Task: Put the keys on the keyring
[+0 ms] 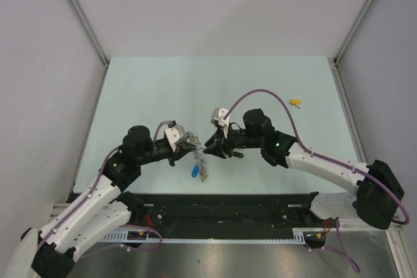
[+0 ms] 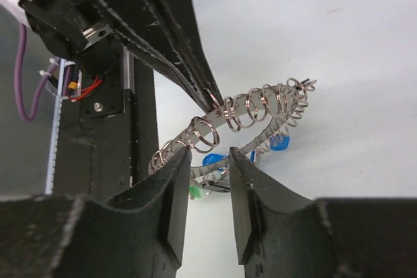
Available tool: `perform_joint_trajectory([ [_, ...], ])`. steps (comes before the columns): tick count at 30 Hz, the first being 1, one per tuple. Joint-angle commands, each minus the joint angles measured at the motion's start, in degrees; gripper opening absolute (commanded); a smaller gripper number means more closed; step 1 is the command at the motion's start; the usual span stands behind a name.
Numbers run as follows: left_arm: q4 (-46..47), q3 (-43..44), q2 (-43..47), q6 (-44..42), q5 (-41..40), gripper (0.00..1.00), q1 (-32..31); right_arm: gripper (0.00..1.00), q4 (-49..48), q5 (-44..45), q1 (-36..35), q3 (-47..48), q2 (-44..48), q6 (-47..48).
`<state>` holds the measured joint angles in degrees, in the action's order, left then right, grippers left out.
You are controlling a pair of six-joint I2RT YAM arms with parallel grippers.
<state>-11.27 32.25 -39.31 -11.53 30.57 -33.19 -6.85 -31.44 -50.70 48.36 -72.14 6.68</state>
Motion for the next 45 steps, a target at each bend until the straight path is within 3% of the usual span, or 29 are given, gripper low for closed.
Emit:
perform_joint_trajectory([
  [1, 3.88, 1.06, 1.51, 0.37, 0.55, 0.04, 0.05, 0.33, -2.54, -0.11, 0.77, 1.22, -0.37, -11.83],
  [7, 4.5, 0.8, 2.22, 0.63, 0.02, 0.04, 0.05, 0.31, -7.65, 0.42, 1.92, -1.25, 0.16, -22.75],
  [23, 5.55, 0.44, 3.19, 1.25, -0.95, 0.04, 0.05, 0.27, -15.29, -6.87, 2.0, -3.71, -5.29, -30.05],
  [28, 5.47, 0.36, 3.27, 1.33, -1.65, 0.04, 0.05, 0.18, -16.88, -9.34, 1.92, -3.8, -5.47, -30.85],
  [32, 5.38, 0.45, 3.19, 1.33, -2.53, 0.04, 0.05, 0.0, -16.88, -10.04, 2.09, -3.89, -4.94, -30.67],
  [38, 4.24, 0.88, 1.79, 2.65, -6.3, 0.05, 0.05, 0.0, -14.34, -9.52, 2.71, -3.88, -3.19, -27.95],
  [40, 3.63, 1.32, 1.26, 3.0, -6.31, 0.09, 0.05, 0.0, -14.24, -9.6, 3.32, -3.89, -3.18, -28.12],
  [45, 3.36, 1.41, 1.25, 4.49, -5.95, 0.45, 0.05, 0.0, -16.09, -9.17, 3.68, -3.89, -2.92, -29.88],
])
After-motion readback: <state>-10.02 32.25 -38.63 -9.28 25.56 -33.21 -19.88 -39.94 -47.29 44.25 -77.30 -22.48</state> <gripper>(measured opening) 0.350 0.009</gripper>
